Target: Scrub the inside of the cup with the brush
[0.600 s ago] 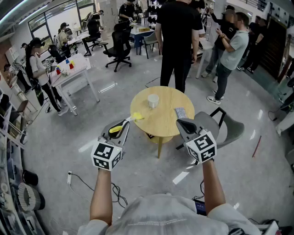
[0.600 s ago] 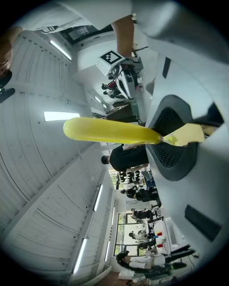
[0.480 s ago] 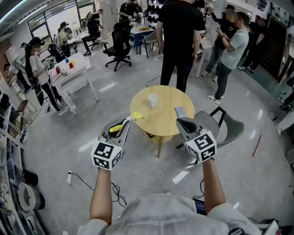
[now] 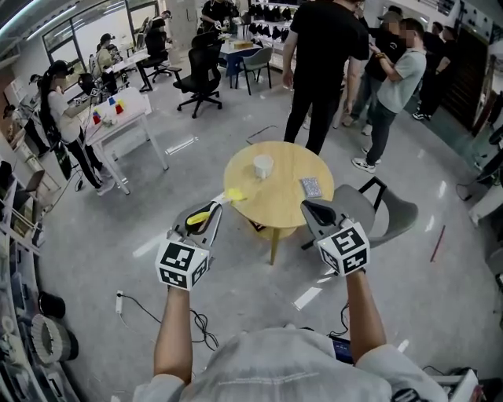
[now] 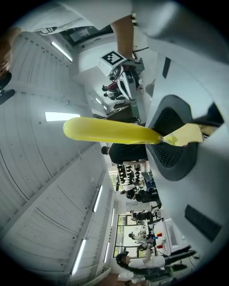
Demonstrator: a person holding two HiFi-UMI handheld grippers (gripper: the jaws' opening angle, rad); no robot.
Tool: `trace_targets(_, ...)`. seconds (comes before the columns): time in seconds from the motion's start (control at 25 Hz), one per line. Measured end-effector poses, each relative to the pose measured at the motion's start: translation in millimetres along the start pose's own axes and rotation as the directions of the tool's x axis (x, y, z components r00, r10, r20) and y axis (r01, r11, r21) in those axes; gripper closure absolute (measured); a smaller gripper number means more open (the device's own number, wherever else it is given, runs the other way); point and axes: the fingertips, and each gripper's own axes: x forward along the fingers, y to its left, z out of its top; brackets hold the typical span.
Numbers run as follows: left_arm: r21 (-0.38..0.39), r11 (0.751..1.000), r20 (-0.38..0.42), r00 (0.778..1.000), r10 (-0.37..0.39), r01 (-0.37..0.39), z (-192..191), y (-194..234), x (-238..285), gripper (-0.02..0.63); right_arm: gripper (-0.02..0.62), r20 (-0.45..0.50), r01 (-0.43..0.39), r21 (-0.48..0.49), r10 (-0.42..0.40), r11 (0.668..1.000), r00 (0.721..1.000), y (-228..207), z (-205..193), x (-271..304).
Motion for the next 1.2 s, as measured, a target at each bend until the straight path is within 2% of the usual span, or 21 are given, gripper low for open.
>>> trace_targets(0.36, -0.039, 0.999, -0.013, 0.999, -0.038, 0.037, -27.2, 28.7, -17.7, 0.555, 0.569, -0.036, 0.022, 0.060, -0.019, 0.998, 0.999, 31.9, -4.7, 7.8)
trace_targets(0.56, -0.030, 0.998, -0.015, 0.998, -0.063, 0.062, -34.3, 29.8, -6.6, 0.555, 0.569, -0.047, 0.044, 0.079, -0.040, 0.996, 0.998, 22.8, -11.7, 10.6)
trace_targets(0.84, -0.024, 0.999, -0.026, 0.999, -0.047, 0.047, -39.1, 48.1, 60.1, 0.555, 0.569, -0.039, 0.014, 0.059, -0.011, 0.998, 0.999, -33.9, -23.7, 57.5)
trace_targets(1.08, -0.030, 1.000, -0.058, 0.998, -0.004, 0.002, -35.0, 71.2, 153.4, 0.555, 0.569, -0.031, -0.046, 0.079, 0.049, 0.996, 0.998, -122.6, -37.4, 114.0)
trace_targets(1.2, -0.029, 0.999, -0.065, 0.998, 0.015, -0.017, -24.8, 75.0, 202.0, 0.555, 0.569, -0.019, -0.049, 0.084, 0.051, 0.995, 0.999, -173.7, -39.3, 133.5)
